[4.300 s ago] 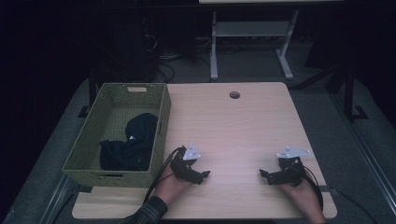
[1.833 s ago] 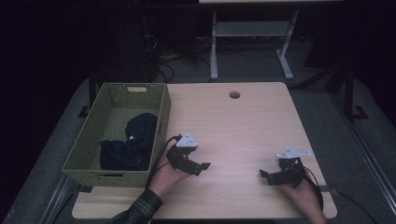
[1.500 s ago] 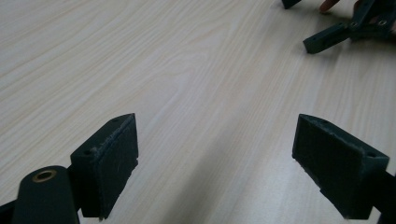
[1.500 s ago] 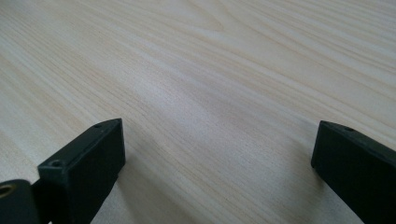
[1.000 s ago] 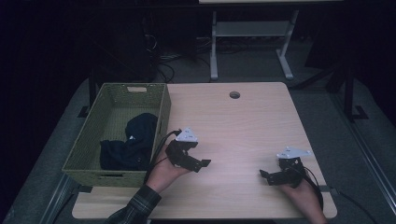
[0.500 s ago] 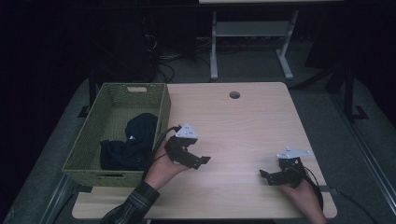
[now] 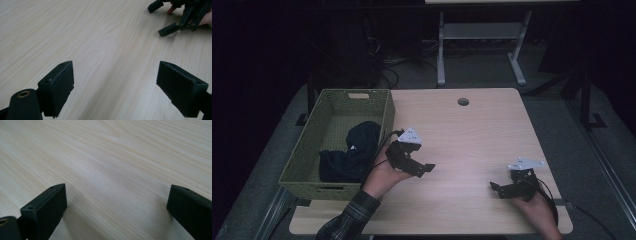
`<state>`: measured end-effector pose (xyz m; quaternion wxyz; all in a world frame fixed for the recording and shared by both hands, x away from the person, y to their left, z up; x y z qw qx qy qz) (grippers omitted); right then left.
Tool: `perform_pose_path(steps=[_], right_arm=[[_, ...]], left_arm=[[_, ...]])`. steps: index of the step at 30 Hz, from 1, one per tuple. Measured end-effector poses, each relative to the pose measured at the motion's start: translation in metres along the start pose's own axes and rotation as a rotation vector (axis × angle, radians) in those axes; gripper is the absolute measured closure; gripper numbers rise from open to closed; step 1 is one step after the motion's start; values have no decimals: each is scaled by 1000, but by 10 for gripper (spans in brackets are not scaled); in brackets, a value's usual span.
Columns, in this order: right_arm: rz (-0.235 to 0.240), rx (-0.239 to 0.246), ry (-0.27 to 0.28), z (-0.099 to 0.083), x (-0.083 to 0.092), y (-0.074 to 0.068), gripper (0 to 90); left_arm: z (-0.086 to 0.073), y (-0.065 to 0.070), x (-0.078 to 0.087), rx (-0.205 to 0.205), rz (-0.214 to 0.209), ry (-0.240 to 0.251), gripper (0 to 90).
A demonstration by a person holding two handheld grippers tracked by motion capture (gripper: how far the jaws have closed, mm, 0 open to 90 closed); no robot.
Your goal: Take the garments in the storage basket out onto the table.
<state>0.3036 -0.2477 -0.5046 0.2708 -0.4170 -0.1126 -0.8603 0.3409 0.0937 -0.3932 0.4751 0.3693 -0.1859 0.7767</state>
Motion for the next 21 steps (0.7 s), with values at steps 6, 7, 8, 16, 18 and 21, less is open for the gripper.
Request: perform_pose_path(steps=[6, 7, 8, 16, 18, 21], right_arm=[[0, 0, 0, 0, 0, 0, 22], [0, 0, 0, 0, 0, 0, 22], [1, 1, 0, 0, 0, 0, 22], [-1, 3, 0, 0, 0, 0, 22], [-1, 6, 1, 0, 0, 0, 22], [0, 6, 1, 0, 0, 0, 22]], left_arm=[[4, -4, 4, 18, 2, 26, 143], [4, -4, 3, 21, 1, 23, 143], [4, -4, 3, 18, -4, 15, 143], [8, -8, 14, 4, 1, -17, 143], [9, -10, 17, 3, 5, -20, 143], [9, -12, 20, 3, 7, -35, 143]])
Point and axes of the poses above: each handheld gripper's, and its own axes: x roughly backward along the jaws, z roughly out of its top, y roughly to its right, the point moved 3 cm from there along -x, roughly forward along the jaws, and after that the axes turned 6 degrees about -y, right-handed, at the moved point
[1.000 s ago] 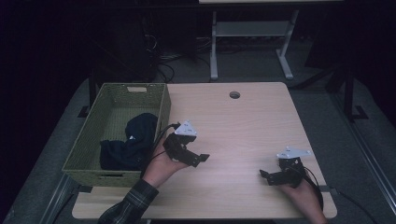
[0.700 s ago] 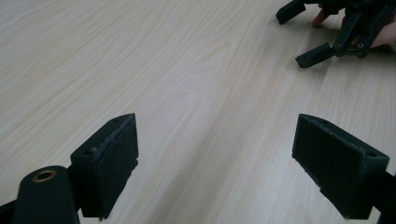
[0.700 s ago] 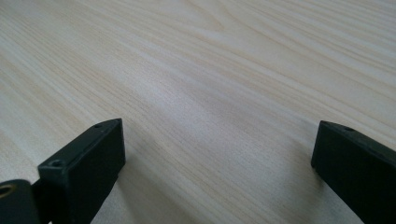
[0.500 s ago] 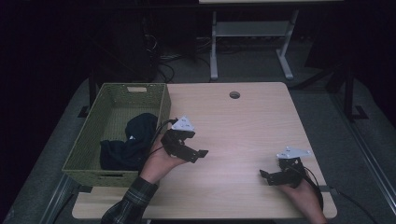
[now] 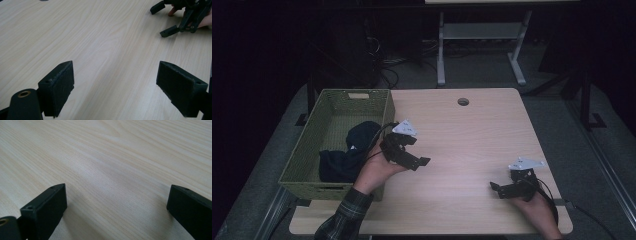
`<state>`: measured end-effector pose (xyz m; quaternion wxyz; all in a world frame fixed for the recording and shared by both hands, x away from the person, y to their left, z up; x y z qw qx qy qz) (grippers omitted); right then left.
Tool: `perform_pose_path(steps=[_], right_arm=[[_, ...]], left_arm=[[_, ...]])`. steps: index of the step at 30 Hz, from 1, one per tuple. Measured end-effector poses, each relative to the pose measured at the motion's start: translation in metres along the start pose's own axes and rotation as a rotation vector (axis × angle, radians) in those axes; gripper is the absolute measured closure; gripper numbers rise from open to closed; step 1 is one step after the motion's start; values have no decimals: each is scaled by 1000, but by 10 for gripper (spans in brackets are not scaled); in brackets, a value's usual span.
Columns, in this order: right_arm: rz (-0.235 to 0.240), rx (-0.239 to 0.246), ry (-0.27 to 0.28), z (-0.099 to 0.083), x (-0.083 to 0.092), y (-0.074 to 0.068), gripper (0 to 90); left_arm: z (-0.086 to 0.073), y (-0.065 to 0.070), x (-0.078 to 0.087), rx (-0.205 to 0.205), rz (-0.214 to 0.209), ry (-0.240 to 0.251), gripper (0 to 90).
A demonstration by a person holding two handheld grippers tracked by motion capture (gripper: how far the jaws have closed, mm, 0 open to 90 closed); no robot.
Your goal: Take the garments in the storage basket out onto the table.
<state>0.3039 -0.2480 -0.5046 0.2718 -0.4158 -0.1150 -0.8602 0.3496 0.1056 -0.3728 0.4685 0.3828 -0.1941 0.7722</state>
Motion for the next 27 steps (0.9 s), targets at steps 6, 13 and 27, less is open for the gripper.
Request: perform_pose_path(steps=[6, 13, 27], right_arm=[[0, 1, 0, 0, 0, 0, 22], [0, 0, 0, 0, 0, 0, 22], [2, 3, 0, 0, 0, 0, 22]], left_arm=[[0, -3, 4, 5, -5, -21, 143], [5, -10, 13, 3, -1, -36, 143], [-2, -21, 25, 23, 17, -56, 143]])
Point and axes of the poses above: each handheld gripper's, and its own axes: x roughly backward along the jaws, z roughly out of its top, y roughly to its right, the point moved 3 cm from there along -x, roughly forward along the jaws, and after that the axes turned 6 degrees about -y, right-handed, at the moved point
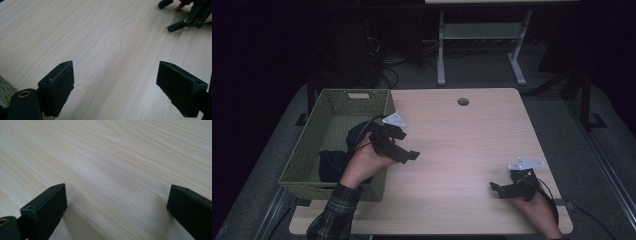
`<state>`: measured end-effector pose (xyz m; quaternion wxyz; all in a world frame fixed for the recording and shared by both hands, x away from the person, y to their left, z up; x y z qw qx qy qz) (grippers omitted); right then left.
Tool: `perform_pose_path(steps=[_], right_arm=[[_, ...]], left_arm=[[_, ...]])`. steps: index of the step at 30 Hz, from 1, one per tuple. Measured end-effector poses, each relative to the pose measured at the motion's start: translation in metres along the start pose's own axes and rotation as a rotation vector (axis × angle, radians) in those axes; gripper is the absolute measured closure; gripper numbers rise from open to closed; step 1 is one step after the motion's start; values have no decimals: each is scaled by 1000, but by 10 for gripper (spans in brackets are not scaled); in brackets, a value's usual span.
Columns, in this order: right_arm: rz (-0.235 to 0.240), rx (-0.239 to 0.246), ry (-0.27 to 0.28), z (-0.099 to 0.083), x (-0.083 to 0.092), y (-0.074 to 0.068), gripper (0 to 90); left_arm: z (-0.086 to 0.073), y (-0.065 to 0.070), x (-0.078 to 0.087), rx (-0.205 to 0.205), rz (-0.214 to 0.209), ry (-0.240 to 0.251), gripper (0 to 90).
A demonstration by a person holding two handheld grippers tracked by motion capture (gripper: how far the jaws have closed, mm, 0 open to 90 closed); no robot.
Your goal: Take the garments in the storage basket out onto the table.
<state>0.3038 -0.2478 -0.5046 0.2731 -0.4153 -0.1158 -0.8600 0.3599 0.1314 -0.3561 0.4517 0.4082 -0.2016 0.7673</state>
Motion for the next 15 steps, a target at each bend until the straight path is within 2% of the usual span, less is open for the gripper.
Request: perform_pose_path(steps=[13, 15], right_arm=[[1, -1, -1, 0, 0, 0, 23], [1, 1, 0, 0, 0, 0, 22]], left_arm=[[-9, -12, 20, 16, 51, 1, 143], [-10, -13, 23, 32, 53, 5, 143]])
Point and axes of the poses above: each handheld gripper's, and its own axes: x roughly backward along the jaws, z roughly out of its top, y roughly to its right, the point moved 3 cm from there along -x, roughly forward along the jaws, and after that the axes turned 6 degrees about -y, right-handed, at the moved point
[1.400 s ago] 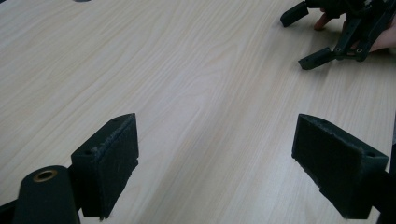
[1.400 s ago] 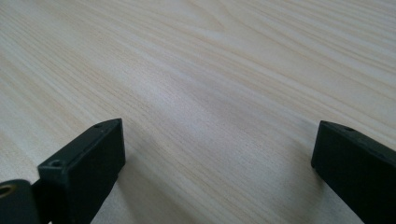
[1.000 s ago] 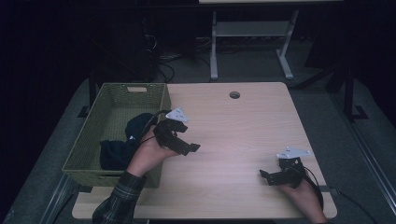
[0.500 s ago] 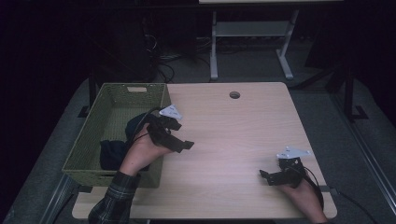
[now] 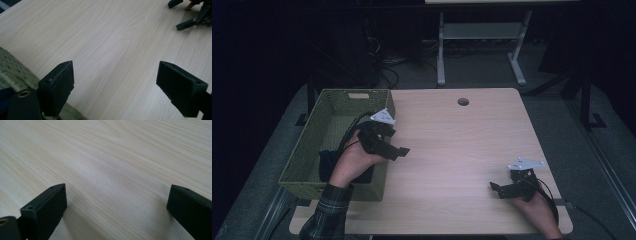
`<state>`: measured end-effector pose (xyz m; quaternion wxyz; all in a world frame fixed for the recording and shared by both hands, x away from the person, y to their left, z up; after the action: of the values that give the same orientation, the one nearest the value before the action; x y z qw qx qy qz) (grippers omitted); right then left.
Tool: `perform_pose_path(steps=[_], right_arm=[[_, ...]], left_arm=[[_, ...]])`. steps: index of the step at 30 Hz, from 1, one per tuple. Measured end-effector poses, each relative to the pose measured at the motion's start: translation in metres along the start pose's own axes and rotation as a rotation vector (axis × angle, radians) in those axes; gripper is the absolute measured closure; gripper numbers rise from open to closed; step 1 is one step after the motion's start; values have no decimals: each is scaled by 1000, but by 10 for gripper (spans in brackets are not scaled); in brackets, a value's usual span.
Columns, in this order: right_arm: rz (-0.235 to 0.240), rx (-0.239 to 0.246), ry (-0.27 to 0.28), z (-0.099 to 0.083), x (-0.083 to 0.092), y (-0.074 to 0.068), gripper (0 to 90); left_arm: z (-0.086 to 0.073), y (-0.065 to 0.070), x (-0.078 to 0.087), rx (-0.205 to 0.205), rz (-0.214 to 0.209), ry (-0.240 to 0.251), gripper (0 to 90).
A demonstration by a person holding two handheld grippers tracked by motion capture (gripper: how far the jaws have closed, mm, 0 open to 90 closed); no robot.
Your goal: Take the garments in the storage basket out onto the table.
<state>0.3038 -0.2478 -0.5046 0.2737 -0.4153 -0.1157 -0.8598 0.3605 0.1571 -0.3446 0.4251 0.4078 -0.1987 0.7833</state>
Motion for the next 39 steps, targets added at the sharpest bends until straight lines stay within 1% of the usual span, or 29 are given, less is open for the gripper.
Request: perform_pose_path(steps=[6, 11, 17, 19, 21, 25, 29, 32, 35, 36, 37, 38, 39], right_arm=[[-1, 0, 0, 0, 0, 0, 22], [-1, -1, 0, 0, 0, 0, 22], [0, 0, 0, 0, 0, 0, 22], [0, 1, 0, 0, 0, 0, 22], [0, 0, 0, 0, 0, 0, 22], [1, 0, -1, 0, 0, 0, 22], [4, 4, -2, 0, 0, 0, 22], [6, 6, -2, 1, -1, 0, 22], [7, 9, 0, 1, -1, 0, 22], [8, 10, 0, 2, -1, 0, 22], [8, 11, 1, 2, -1, 0, 22], [8, 11, 0, 2, -1, 0, 22], [8, 11, 0, 2, -1, 0, 22]], left_arm=[[-5, -6, 7, 18, 21, -4, 143], [-9, -10, 10, 22, 33, -18, 143], [-14, -15, 14, 38, 53, -24, 143], [-15, -16, 15, 45, 53, -24, 143], [-18, -19, 18, 51, 69, -31, 143], [-23, -23, 23, 70, 87, -27, 143], [-27, -25, 27, 85, 96, -25, 143], [-33, -29, 31, 103, 109, -26, 143], [-37, -32, 35, 108, 118, -26, 143], [-38, -33, 35, 120, 122, -25, 143], [-40, -34, 36, 119, 125, -25, 143], [-41, -35, 36, 128, 126, -25, 143], [-42, -36, 37, 126, 129, -26, 143]])
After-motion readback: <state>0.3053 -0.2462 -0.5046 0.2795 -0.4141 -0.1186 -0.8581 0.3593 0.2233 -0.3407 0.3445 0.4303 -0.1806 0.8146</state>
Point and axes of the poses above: each handheld gripper's, and its own axes: x roughly backward along the jaws, z roughly out of its top, y roughly to its right, the point moved 3 cm from there along -x, roughly forward along the jaws, and after that the axes turned 6 degrees about -y, right-handed, at the moved point
